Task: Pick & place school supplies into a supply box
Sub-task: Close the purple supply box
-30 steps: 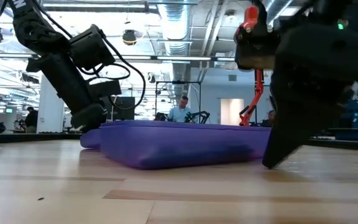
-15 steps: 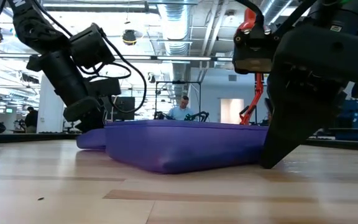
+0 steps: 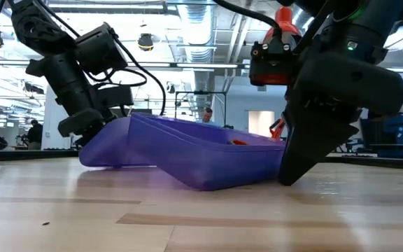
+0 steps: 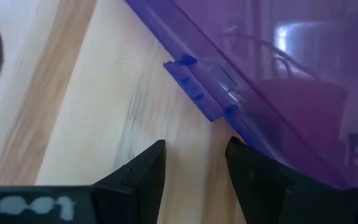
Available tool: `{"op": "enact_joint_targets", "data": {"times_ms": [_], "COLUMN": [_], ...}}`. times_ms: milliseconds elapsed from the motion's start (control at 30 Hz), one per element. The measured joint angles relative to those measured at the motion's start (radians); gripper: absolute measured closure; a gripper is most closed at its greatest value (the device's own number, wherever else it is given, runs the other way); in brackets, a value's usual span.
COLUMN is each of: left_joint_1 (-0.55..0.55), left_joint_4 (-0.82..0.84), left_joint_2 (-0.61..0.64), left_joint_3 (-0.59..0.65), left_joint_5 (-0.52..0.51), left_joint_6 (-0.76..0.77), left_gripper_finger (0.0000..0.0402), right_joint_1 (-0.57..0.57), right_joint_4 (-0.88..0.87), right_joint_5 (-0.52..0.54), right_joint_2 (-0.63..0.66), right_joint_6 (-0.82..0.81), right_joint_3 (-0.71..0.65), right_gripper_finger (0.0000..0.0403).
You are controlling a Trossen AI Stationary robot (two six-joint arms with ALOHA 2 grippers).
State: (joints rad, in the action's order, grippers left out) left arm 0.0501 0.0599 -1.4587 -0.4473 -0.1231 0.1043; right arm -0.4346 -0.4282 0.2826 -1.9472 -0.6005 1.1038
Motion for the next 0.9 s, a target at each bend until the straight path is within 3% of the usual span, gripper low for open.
{"op": "enact_joint_targets", "data": {"times_ms": [500,767,900], "left_joint_1": [-0.003,-0.002,-0.001], "left_joint_4": [0.363,0.317,0.216], "left_joint_2": [0.201,0.195,0.191], "left_joint_3": [0.01,0.01,0.013], "left_joint_5": [-0.019,-0.02,-0.072], "left_joint_6": [-0.097,-0.233,-0.249], "left_gripper_finger": [0.0239,0.0239,0.0239], "right_joint_1": [-0.027,-0.028,-0.028], "right_joint_4": [-0.07,-0.075,-0.073], "right_joint_5": [0.0,-0.009,-0.013], "right_joint_2": [0.002,0.003,0.003], "right_joint_6": [-0.034,-0.007,-0.032], "right_joint_3": [0.0,0.0,0.0], "right_gripper_finger": [0.0296,0.0296,0.0296]}}
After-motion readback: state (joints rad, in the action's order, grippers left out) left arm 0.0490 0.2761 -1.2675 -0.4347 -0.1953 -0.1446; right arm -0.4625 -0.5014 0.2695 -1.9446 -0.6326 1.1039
